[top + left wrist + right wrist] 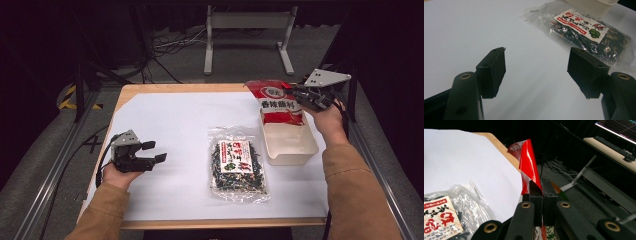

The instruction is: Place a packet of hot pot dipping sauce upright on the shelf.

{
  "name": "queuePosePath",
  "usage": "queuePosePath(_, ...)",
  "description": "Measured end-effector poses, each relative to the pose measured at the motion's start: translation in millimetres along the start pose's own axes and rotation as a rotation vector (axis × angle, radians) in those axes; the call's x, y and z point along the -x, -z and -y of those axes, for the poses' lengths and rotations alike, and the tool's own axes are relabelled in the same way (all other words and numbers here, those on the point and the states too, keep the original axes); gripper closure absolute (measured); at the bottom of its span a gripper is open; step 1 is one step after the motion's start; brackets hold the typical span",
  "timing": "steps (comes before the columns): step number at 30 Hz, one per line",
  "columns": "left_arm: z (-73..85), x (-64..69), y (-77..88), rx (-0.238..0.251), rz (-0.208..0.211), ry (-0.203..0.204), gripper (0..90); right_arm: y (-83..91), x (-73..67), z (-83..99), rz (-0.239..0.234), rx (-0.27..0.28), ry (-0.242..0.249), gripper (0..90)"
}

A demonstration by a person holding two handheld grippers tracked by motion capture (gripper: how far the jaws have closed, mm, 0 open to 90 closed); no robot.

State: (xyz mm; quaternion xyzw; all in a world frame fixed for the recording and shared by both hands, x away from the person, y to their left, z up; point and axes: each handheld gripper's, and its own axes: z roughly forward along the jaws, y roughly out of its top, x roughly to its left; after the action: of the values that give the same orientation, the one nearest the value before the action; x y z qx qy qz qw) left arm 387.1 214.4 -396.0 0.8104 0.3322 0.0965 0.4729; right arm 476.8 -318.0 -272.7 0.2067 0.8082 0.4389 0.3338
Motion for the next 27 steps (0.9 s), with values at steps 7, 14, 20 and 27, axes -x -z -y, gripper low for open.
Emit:
queuePosePath(7, 0.2, -0.4, -0.6, -0.003, 0.004, 0.0, 31.0, -3.4, -1.9, 4.2, -0.062, 0.007, -0.009, 87.8)
queuePosePath(14, 0.0, -0.4, -1.4, -0.007, 0.011, -0.003, 31.0, -5.4, -1.7, 9.7, -0.064, -0.011, -0.011, 86.9)
queuePosePath(20, 0.1, -0.6, -1.2, -0.006, 0.008, -0.004, 31.0, -1.7, 2.5, 18.1, -0.033, -0.009, -0.039, 85.6)
queuePosePath(27, -0.2, 0.6, -1.6, -0.011, 0.011, 0.003, 31.0, 4.8, 8.7, 30.3, 0.008, -0.041, -0.092, 86.5)
